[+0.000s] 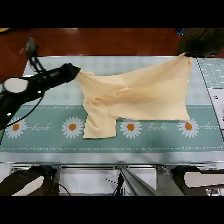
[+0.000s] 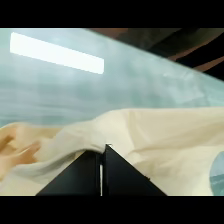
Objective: Fold the shirts.
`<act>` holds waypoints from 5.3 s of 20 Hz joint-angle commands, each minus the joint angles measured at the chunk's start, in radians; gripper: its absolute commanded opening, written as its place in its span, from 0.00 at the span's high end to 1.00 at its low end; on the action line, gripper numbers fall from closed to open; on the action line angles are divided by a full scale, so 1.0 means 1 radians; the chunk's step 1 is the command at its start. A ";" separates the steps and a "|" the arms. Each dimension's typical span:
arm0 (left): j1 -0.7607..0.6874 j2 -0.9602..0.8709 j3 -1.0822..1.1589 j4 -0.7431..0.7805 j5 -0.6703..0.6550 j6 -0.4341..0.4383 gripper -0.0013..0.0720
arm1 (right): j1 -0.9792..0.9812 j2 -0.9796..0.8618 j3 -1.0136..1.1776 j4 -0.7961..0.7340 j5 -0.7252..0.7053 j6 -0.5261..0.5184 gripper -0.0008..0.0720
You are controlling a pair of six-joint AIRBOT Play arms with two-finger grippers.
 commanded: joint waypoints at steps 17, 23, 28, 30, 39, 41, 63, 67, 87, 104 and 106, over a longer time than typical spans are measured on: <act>0.401 -0.142 0.100 0.527 -0.811 -0.240 0.30 | -0.334 0.014 0.004 -0.110 0.376 -0.091 0.32; 0.270 -0.212 0.011 0.478 -0.706 -0.235 0.08 | -0.436 0.017 -0.203 0.064 0.371 -0.125 0.23; 0.172 -0.308 0.013 0.330 -0.561 -0.217 0.09 | -0.436 0.017 -0.251 0.109 0.319 -0.151 0.23; 0.157 -0.321 0.013 0.280 -0.510 -0.217 0.09 | -0.436 0.017 -0.251 0.110 0.307 -0.151 0.23; 0.069 -0.414 0.013 0.192 -0.447 -0.199 0.84 | -0.437 0.016 -0.251 0.106 0.304 -0.151 0.23; 0.074 -0.420 0.013 0.194 -0.447 -0.195 0.95 | -0.446 0.016 -0.253 0.078 0.303 -0.151 0.23; 0.107 -0.359 0.125 0.195 -0.570 -0.112 0.95 | -0.565 0.016 -0.835 0.299 0.017 -0.224 0.26; 0.107 -0.359 0.125 0.195 -0.567 -0.096 0.95 | -0.561 0.016 -0.850 0.355 -0.033 -0.239 0.51; 0.193 0.269 1.073 0.269 -0.592 -0.201 0.95 | -0.342 0.710 -0.032 0.598 -0.256 -0.167 0.96; 0.193 0.169 1.071 0.551 -1.197 -0.460 0.95 | -0.120 0.599 -0.015 -0.035 0.345 -0.089 0.97; 0.193 0.048 1.071 0.552 -1.197 -0.426 0.95 | -0.031 0.469 -0.015 -0.116 0.277 -0.095 0.97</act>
